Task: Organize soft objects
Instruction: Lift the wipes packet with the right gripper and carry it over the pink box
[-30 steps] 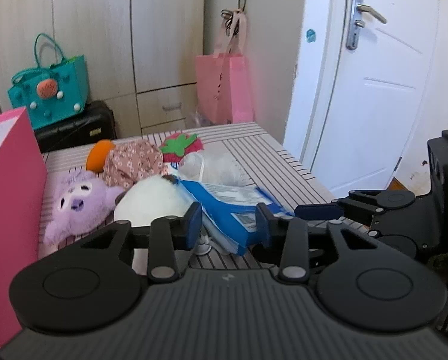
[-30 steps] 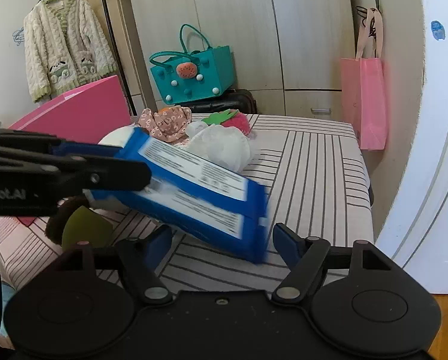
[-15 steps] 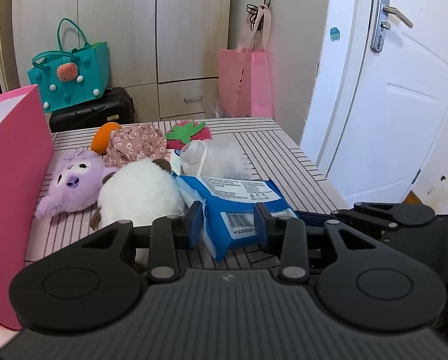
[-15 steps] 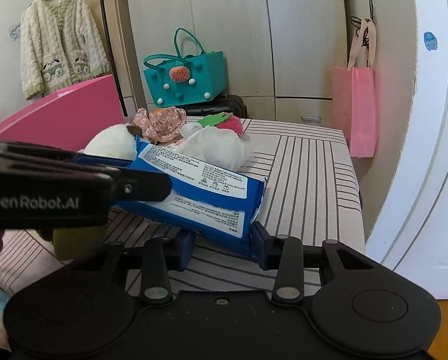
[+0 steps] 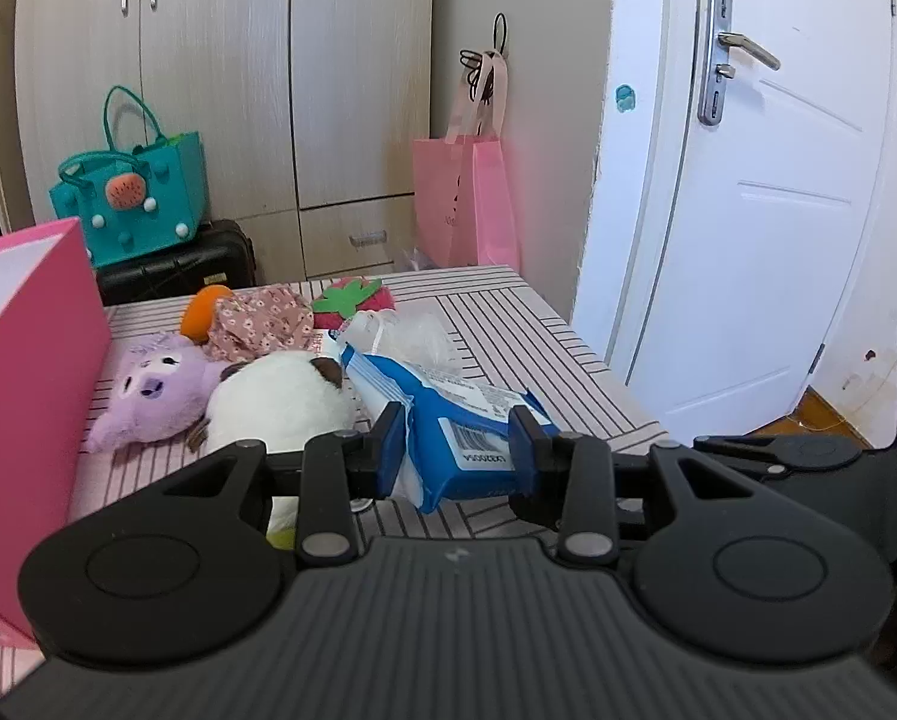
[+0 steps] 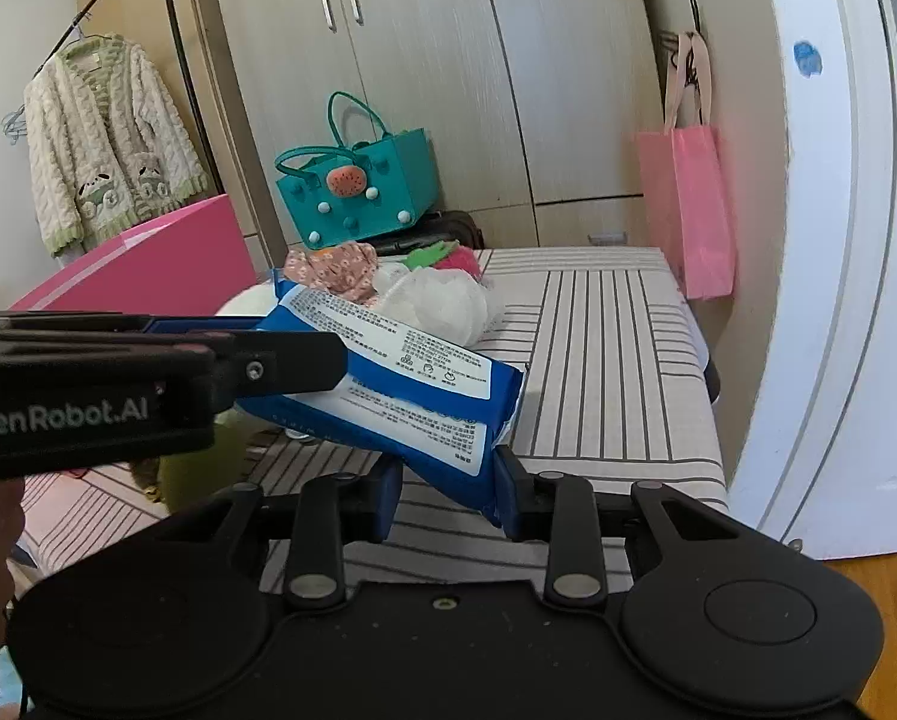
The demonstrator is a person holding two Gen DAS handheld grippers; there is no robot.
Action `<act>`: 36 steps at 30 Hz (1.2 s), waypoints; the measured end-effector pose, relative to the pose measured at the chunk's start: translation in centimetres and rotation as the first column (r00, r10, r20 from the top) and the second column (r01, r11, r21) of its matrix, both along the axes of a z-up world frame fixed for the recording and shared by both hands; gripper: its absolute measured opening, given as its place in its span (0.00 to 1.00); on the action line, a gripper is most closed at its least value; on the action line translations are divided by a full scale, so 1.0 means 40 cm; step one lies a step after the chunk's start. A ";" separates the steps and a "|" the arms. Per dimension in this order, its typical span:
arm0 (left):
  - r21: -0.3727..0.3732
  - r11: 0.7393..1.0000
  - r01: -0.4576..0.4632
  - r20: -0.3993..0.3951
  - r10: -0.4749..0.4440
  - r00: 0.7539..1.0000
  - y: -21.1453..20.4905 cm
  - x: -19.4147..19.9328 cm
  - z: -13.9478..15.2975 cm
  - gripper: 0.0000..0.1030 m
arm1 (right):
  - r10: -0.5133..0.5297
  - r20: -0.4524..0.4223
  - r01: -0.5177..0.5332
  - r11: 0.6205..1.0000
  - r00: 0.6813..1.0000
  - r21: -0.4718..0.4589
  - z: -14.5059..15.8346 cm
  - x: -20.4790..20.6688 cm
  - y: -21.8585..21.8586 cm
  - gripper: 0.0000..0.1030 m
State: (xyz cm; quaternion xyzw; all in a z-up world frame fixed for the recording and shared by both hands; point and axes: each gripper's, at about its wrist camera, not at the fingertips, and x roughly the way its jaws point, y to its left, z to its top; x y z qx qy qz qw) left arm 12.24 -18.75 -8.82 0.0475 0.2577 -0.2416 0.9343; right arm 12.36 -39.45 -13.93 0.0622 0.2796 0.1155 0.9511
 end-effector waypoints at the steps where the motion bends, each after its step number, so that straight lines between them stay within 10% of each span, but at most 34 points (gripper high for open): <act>1: 0.000 1.000 0.000 0.005 0.000 1.000 0.004 -0.008 0.003 0.35 | -0.001 0.003 0.001 1.000 1.000 -0.001 0.005 -0.007 0.003 0.36; 21: -0.107 0.994 0.019 -0.066 -0.026 0.998 0.234 -0.178 0.069 0.34 | 0.075 -0.071 -0.084 0.989 0.995 -0.125 0.114 -0.180 0.176 0.37; 36: -0.036 0.997 -0.068 -0.144 0.062 0.988 0.469 -0.271 0.105 0.34 | 0.279 -0.124 -0.293 0.950 0.952 -0.107 0.122 -0.233 0.397 0.37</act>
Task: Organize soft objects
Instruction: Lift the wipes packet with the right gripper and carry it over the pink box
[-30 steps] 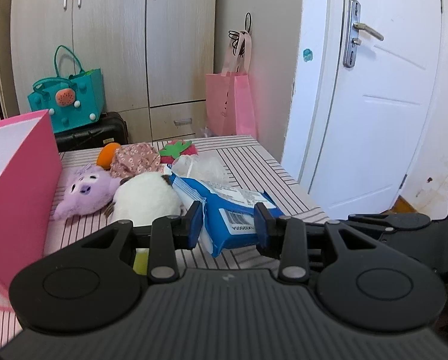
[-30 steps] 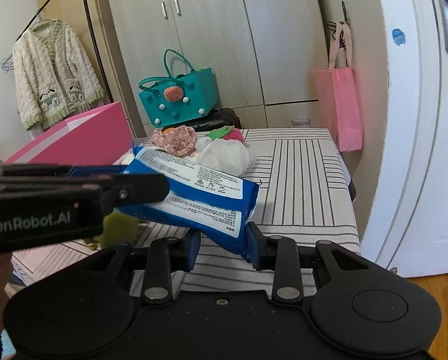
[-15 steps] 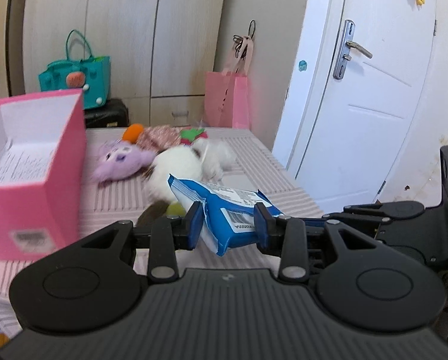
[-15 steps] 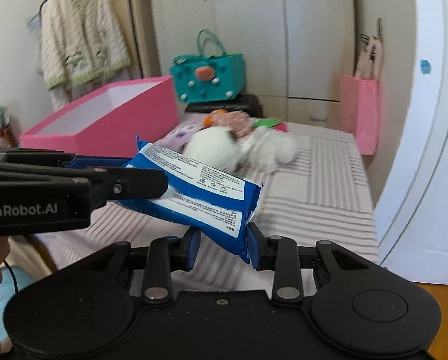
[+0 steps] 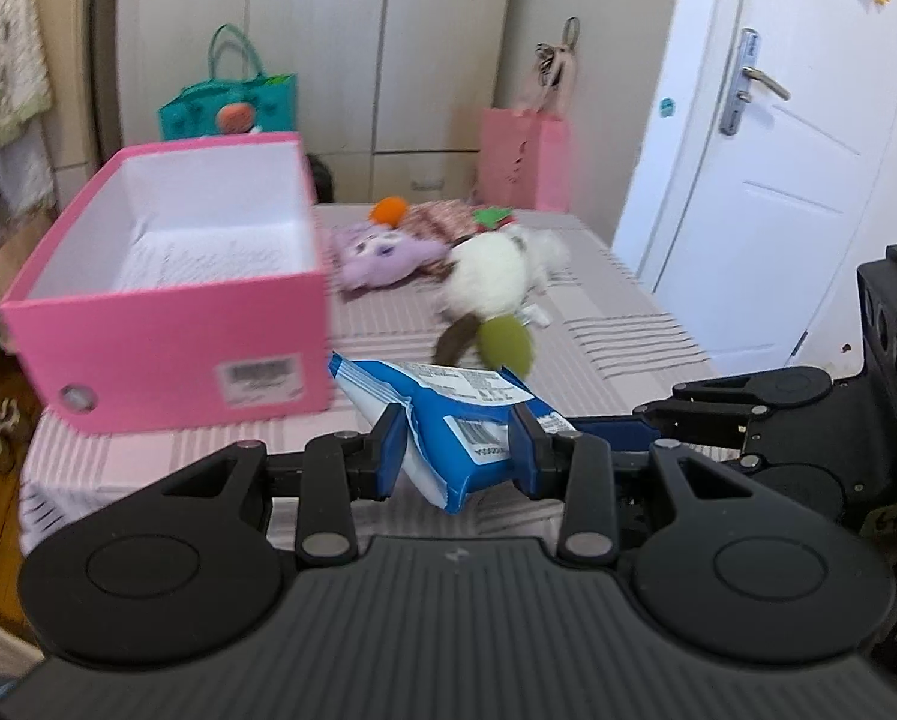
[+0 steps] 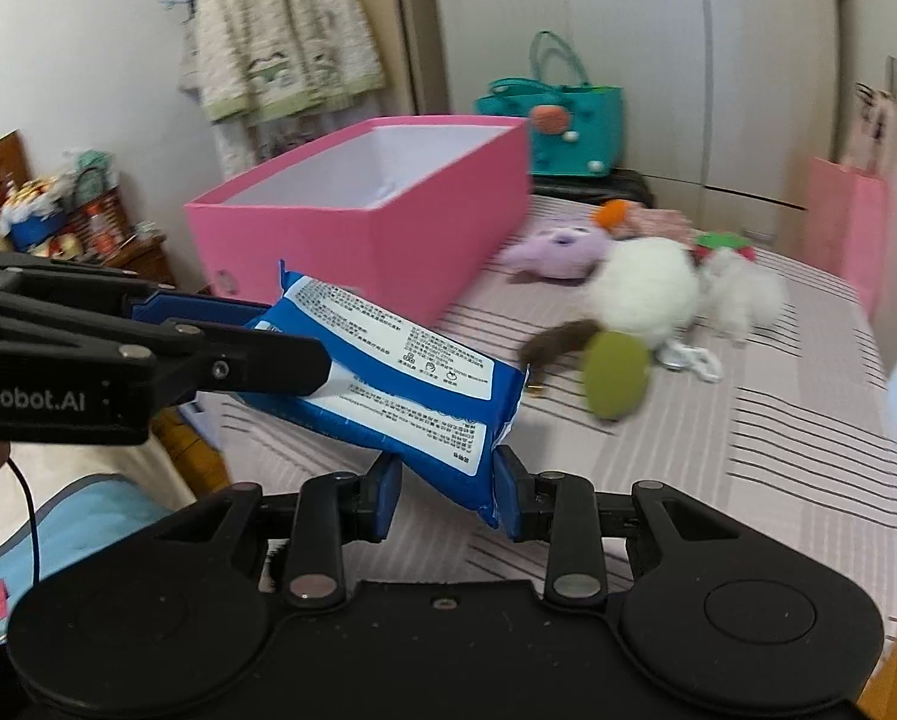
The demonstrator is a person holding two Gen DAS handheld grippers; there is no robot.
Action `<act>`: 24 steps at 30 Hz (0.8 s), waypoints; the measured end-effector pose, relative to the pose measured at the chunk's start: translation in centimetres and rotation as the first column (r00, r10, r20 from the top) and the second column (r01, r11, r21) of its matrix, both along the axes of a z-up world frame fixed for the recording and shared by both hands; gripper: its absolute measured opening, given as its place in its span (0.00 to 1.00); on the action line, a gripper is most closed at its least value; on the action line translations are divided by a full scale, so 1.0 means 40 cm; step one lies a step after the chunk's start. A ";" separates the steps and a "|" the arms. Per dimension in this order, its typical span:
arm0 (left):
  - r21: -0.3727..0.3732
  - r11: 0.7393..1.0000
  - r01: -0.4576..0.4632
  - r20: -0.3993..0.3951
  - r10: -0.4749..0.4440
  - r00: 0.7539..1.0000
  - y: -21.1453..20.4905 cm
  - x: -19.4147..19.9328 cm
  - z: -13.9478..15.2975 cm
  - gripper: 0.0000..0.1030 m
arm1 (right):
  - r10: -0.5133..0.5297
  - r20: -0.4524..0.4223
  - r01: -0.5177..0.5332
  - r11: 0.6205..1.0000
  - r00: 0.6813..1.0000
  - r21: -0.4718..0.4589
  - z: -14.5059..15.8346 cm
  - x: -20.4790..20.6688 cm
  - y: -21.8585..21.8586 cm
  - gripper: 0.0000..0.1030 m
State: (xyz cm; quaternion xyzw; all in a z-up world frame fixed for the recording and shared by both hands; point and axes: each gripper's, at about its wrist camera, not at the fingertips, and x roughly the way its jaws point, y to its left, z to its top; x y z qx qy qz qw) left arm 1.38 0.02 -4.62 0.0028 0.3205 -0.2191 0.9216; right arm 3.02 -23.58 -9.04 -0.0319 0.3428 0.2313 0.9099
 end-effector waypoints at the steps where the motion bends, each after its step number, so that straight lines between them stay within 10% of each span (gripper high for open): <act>1: 0.004 1.000 -0.004 -0.006 0.004 1.000 0.015 -0.004 0.003 0.34 | 0.013 -0.001 -0.013 1.000 1.000 0.000 0.001 -0.003 0.016 0.37; 24: 0.021 0.999 -0.050 0.016 0.050 0.999 0.248 0.048 0.184 0.35 | 0.248 0.076 -0.240 0.966 0.966 -0.096 0.201 0.107 0.252 0.37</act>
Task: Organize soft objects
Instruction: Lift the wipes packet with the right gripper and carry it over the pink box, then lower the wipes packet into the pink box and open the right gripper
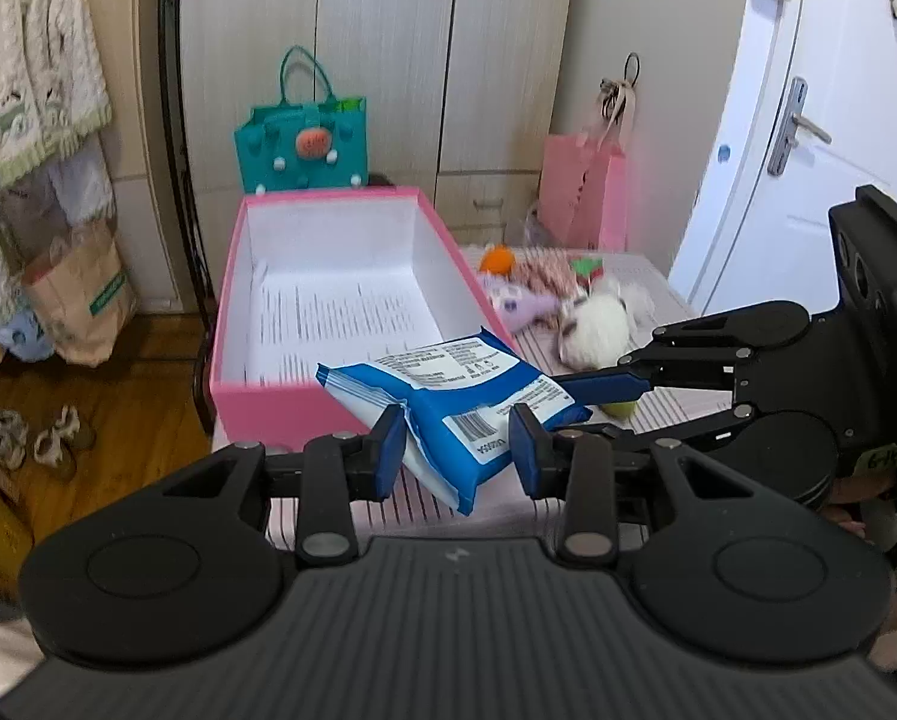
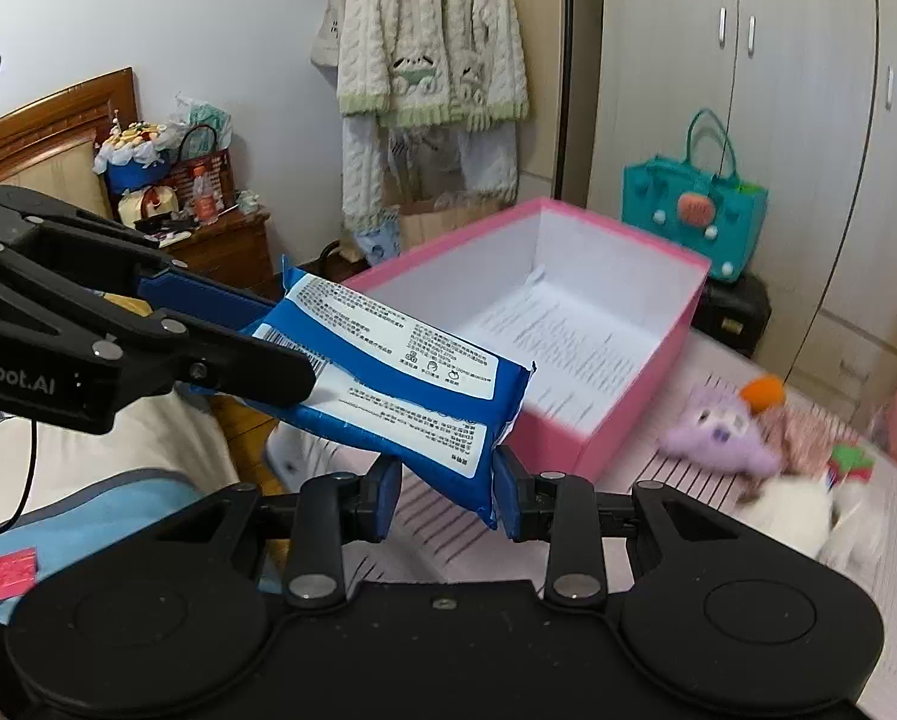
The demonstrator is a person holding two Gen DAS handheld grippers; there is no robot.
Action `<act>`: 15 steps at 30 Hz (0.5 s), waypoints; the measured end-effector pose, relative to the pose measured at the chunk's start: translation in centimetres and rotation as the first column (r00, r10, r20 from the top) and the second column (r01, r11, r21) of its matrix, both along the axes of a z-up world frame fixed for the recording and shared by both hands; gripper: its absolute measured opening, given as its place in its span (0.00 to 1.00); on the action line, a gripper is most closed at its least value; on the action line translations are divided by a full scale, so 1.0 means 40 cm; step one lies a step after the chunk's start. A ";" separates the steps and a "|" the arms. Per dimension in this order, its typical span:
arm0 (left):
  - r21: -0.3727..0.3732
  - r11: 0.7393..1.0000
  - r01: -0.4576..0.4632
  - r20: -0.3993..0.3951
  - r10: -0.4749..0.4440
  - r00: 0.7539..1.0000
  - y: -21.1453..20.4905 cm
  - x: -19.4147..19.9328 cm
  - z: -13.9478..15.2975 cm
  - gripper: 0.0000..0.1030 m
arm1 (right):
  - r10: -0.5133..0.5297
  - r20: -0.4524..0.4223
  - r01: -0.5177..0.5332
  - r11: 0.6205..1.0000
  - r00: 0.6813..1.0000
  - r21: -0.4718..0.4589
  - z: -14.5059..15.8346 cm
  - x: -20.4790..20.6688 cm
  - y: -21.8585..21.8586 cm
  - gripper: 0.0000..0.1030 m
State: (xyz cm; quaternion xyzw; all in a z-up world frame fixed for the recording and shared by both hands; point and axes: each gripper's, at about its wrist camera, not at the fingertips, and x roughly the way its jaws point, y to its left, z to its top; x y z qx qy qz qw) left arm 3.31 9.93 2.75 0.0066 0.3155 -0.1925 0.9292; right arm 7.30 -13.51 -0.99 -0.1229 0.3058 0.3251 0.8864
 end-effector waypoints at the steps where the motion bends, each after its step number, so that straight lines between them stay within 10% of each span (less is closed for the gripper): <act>1: -0.007 1.000 0.004 0.008 -0.004 1.000 0.002 0.016 0.005 0.35 | -0.004 0.013 0.004 1.000 1.000 -0.005 0.008 0.013 0.002 0.37; 15: -0.100 0.994 -0.045 0.071 0.052 0.996 -0.015 0.364 -0.037 0.35 | -0.057 0.121 0.064 0.997 0.991 -0.050 -0.007 0.331 0.012 0.37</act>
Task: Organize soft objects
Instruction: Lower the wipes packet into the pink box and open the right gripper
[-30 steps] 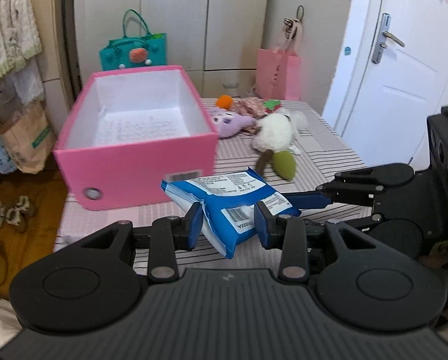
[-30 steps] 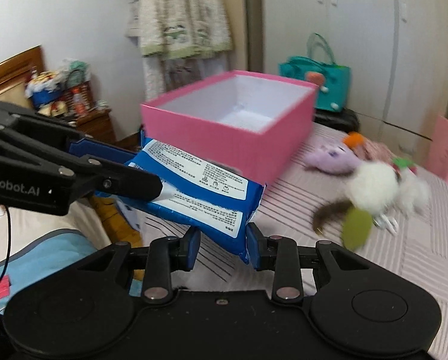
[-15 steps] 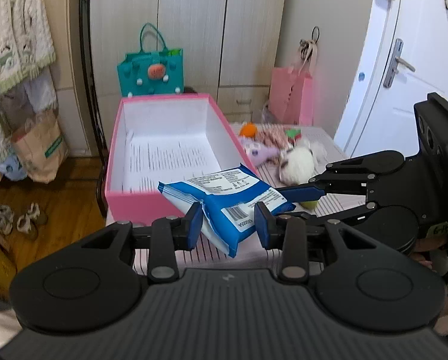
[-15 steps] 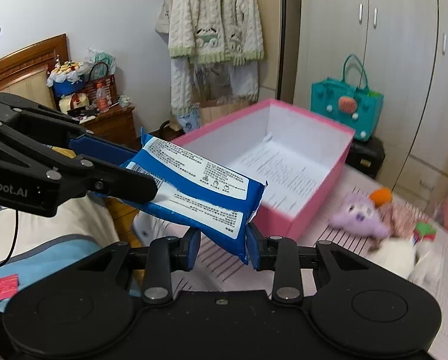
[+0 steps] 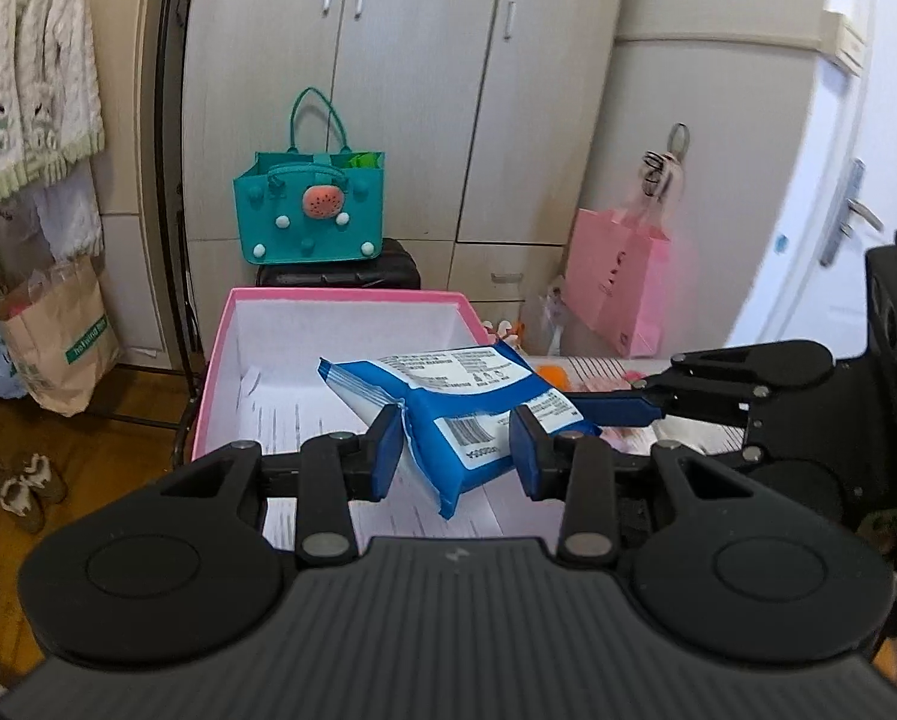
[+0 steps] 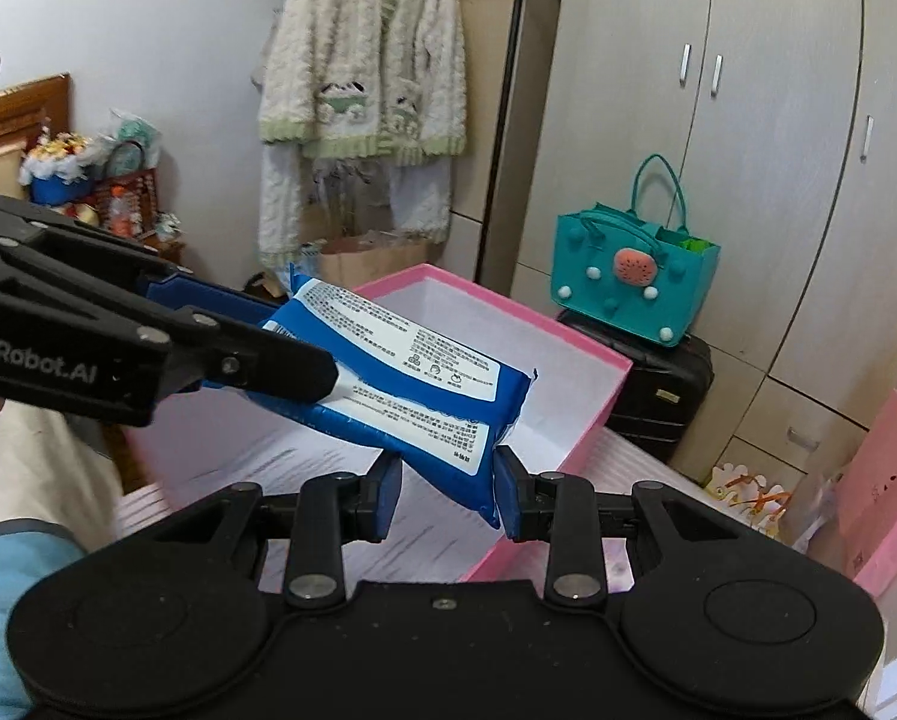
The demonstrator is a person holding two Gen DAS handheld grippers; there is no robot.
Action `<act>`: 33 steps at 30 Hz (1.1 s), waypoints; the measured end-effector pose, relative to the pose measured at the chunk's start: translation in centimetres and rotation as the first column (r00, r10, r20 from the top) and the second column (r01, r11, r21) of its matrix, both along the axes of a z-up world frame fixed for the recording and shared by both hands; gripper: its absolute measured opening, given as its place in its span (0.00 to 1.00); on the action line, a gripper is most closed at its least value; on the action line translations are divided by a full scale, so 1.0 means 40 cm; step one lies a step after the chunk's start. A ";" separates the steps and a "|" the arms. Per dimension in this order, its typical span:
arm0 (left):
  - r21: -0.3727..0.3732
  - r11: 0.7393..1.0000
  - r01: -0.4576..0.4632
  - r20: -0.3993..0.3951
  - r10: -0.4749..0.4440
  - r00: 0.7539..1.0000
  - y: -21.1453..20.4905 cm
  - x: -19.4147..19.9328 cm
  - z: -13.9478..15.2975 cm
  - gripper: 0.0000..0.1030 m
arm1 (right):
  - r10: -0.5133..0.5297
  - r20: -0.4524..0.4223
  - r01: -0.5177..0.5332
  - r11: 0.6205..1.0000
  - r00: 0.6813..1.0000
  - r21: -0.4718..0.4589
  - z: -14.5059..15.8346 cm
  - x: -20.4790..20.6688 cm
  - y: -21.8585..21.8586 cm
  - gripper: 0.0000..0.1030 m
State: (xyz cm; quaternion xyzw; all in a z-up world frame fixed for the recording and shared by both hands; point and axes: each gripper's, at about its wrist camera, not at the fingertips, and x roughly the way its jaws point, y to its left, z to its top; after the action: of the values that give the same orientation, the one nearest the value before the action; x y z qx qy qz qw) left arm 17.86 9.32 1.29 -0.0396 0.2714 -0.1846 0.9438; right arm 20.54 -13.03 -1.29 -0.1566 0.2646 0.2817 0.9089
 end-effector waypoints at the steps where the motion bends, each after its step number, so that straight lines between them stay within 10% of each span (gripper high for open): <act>1: -0.017 1.000 -0.007 -0.009 0.007 1.000 0.002 0.032 -0.005 0.35 | -0.007 0.002 0.007 1.000 1.000 -0.008 -0.002 0.026 0.004 0.37; 17: -0.115 0.983 -0.143 -0.270 0.107 0.957 0.055 0.373 -0.138 0.35 | -0.068 -0.068 0.053 0.979 0.995 -0.197 -0.077 0.284 0.118 0.38; 23: 0.031 0.983 -0.183 -0.282 0.185 0.942 0.023 0.392 -0.167 0.44 | 0.001 -0.033 -0.012 0.952 0.999 -0.306 -0.084 0.277 0.139 0.43; 33: 0.056 0.993 -0.101 -0.276 0.113 0.954 0.017 0.289 -0.103 0.50 | 0.080 -0.122 -0.086 0.995 0.989 -0.046 0.027 0.186 -0.024 0.44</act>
State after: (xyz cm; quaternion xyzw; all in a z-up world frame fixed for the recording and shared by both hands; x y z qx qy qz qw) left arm 29.42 9.98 -2.85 -0.0603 0.4029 -0.1200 0.9054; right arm 27.98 -13.99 -0.23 -0.1733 0.3190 0.3212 0.8747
